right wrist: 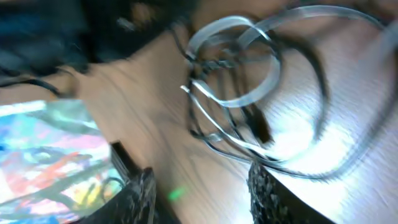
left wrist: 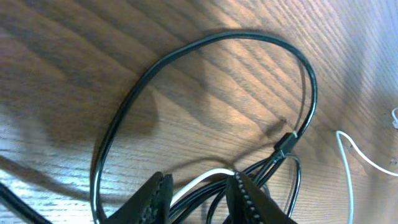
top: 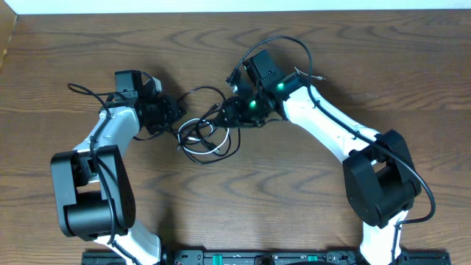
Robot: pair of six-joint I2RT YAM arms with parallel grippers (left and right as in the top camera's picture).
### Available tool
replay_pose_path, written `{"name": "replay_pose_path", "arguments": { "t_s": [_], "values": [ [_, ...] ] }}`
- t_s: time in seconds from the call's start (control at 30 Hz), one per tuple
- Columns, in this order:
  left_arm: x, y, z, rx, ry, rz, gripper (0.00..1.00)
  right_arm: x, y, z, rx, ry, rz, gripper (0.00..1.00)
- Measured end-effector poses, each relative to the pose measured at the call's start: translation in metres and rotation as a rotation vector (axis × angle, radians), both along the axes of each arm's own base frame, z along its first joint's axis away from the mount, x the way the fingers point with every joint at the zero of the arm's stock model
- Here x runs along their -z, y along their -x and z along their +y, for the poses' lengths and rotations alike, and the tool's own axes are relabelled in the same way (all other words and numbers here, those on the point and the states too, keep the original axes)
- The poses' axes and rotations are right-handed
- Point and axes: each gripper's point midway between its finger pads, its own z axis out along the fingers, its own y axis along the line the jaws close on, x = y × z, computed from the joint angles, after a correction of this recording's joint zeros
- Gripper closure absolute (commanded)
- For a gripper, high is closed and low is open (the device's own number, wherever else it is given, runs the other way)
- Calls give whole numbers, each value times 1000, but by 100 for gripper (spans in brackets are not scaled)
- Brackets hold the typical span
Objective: Untangle cables
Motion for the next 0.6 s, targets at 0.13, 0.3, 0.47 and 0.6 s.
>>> {"name": "replay_pose_path", "arguments": {
  "t_s": [0.13, 0.3, 0.47, 0.6],
  "values": [
    [0, 1, 0, 0, 0, 2, 64, 15, 0, -16, 36, 110, 1, 61],
    [0, 0, 0, 0, 0, 2, 62, 32, -7, -22, 83, 144, -28, 67],
    [0, 0, 0, 0, 0, 2, 62, 53, -5, -17, 99, 79, -38, 67],
    [0, 1, 0, 1, -1, 2, 62, 65, -4, -14, 104, 20, -57, 65]
  ]
}}
